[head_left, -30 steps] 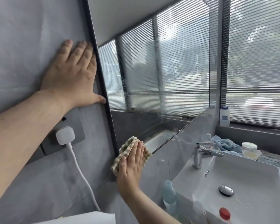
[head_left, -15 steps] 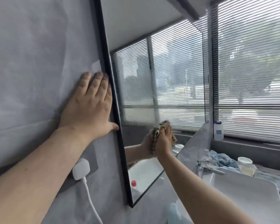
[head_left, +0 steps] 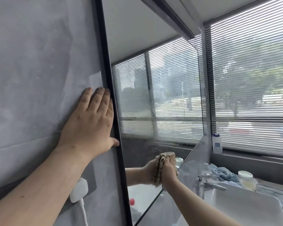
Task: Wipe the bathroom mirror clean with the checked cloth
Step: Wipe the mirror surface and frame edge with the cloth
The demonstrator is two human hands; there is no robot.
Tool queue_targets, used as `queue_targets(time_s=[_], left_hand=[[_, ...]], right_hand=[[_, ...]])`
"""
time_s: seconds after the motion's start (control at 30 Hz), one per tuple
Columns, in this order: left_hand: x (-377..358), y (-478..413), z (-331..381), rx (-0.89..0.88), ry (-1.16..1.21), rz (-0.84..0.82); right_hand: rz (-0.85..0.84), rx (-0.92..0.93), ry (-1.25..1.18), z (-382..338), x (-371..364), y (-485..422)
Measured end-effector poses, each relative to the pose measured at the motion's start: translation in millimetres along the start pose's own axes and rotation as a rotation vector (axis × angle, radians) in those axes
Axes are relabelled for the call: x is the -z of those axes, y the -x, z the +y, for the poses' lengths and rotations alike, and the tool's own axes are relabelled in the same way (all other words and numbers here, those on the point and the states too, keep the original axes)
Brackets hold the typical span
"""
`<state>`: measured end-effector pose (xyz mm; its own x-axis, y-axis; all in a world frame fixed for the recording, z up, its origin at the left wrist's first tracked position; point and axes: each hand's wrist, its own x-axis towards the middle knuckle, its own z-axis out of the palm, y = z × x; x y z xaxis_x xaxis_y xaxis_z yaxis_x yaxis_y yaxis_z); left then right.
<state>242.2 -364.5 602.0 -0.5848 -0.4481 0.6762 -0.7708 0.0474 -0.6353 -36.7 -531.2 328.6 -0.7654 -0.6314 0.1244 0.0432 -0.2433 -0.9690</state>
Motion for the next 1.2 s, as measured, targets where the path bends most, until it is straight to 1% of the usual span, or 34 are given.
queue_targets(time_s=[0.07, 0.17, 0.27, 0.33, 0.47, 0.67, 0.77, 0.83, 0.93, 1.03, 1.13, 1.2], left_hand=[[-1, 0, 0, 0.003, -0.010, -0.005], [-4, 0, 0, 0.003, -0.012, -0.011], [-10, -2, 0, -0.002, 0.053, 0.036], [-10, -1, 2, 0.009, 0.110, 0.036], [-10, -3, 6, 0.033, 0.138, -0.052], [-13, -4, -1, 0.023, 0.158, 0.017], [-8, -17, -15, 0.044, 0.149, 0.045], [-3, -29, -26, 0.058, 0.103, 0.086], [-1, -46, -37, 0.027, 0.082, 0.051], [-4, -50, -37, 0.025, 0.091, 0.025], [-10, -51, -37, 0.029, 0.124, 0.046], [-13, -52, -38, 0.026, 0.138, 0.055]], right_hand=[[0.004, 0.020, -0.023, -11, -2, 12], [0.014, 0.035, 0.008, -19, 2, 21], [-0.012, 0.020, 0.013, -28, 6, 26], [-0.033, 0.053, 0.059, -33, 9, 27], [-0.062, 0.121, 0.164, -45, 16, 20], [-0.153, 0.244, 0.252, -62, 18, 13], [-0.141, 0.284, 0.243, -63, 15, 10], [-0.125, 0.310, 0.257, -65, 13, 5], [-0.081, 0.337, 0.219, -74, 9, -10], [-0.013, 0.294, 0.170, -83, 10, -36], [0.054, 0.216, 0.191, -92, 13, -67], [0.090, 0.198, 0.210, -104, 10, -85]])
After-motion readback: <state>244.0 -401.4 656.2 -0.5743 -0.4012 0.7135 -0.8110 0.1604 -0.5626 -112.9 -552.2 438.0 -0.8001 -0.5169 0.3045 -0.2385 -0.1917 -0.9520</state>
